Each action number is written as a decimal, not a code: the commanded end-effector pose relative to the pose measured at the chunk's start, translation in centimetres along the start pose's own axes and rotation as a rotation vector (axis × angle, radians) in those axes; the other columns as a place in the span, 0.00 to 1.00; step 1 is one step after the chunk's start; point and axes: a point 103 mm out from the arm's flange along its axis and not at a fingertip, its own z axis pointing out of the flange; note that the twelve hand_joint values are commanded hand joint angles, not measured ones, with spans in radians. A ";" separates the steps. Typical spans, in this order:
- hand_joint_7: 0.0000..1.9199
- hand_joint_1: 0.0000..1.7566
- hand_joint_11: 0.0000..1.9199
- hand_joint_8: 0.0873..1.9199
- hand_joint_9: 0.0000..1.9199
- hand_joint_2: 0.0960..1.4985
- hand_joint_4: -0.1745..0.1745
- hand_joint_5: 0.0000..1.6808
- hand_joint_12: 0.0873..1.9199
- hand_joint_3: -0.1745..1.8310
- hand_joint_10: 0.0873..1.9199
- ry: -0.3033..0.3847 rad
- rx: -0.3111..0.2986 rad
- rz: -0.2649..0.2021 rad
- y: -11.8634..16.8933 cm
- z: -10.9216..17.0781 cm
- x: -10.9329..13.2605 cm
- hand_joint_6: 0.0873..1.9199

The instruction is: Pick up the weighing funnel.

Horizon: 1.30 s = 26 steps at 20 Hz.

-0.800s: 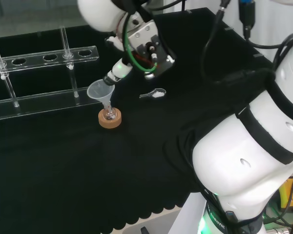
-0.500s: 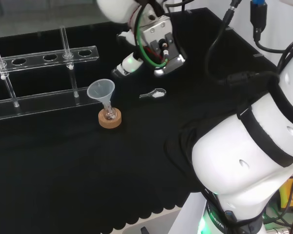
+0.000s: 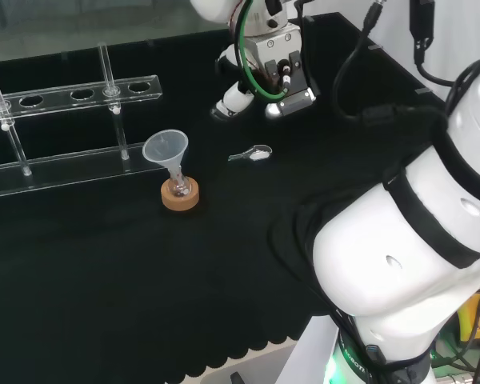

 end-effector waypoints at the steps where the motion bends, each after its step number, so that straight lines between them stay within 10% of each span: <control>1: 0.24 0.43 0.25 0.34 0.40 0.51 0.29 0.28 0.67 0.13 0.25 0.026 0.058 0.035 3.9 2.6 -2.2 0.00; 26: 0.25 0.50 0.26 0.33 0.42 0.35 0.31 0.33 0.66 0.36 0.22 0.036 0.190 0.026 9.3 13.9 -5.1 0.00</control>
